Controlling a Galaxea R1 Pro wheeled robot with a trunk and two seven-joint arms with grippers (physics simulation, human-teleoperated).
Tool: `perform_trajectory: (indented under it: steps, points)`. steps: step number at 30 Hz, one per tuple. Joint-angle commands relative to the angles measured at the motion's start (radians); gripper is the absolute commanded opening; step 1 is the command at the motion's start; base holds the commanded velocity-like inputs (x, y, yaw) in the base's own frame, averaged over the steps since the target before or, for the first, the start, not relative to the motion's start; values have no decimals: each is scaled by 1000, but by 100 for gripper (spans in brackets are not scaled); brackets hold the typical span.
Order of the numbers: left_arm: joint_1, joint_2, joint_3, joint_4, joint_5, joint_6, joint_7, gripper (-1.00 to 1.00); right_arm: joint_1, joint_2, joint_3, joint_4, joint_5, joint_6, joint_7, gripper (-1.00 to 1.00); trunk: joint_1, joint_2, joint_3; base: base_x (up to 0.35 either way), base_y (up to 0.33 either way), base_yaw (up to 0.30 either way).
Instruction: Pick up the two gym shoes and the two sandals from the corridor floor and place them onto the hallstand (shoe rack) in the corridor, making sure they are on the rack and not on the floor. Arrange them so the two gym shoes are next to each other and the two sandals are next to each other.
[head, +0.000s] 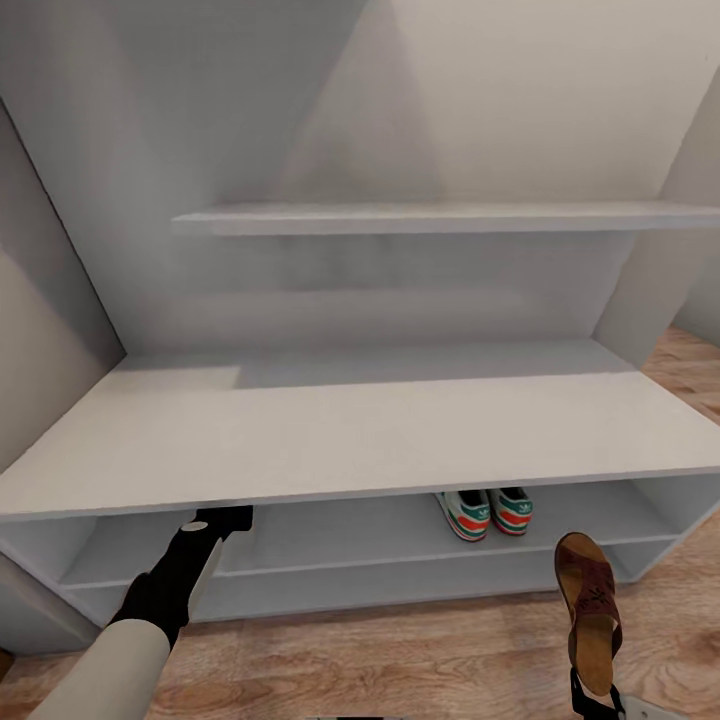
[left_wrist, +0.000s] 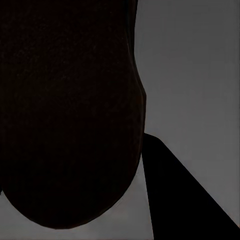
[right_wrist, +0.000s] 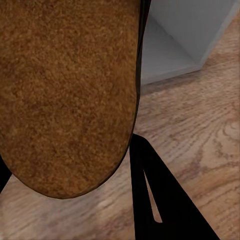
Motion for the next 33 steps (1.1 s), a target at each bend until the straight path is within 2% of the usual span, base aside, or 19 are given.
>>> perform_trajectory:
  steps: [1, 6, 7, 17, 33]
  points:
    - [0, 0, 1, -2, -13, 6, -1, -100, -1, 0, -1, 1, -7, -2, 5, -100, 0, 0, -1, 16, 4, 0]
    - [0, 0, 1, -2, -13, 6, -1, -100, -1, 0, -1, 1, -7, -2, 5, -100, 0, 0, -1, 5, 1, 0]
    - [-1, 0, 1, -2, -14, 7, -1, 100, -1, 0, -1, 1, -7, -2, 5, -100, 0, 0, -1, 0, 0, 0]
    - [0, 0, 4, -2, -15, 8, 2, 100, -1, 0, -1, 1, -7, -2, 5, -100, 0, 0, -1, -25, 0, 0]
    - [1, 4, 4, -2, -14, 4, 1, 100, -1, 0, -1, 2, -7, -2, 5, -100, 0, 0, -1, -321, 0, 0]
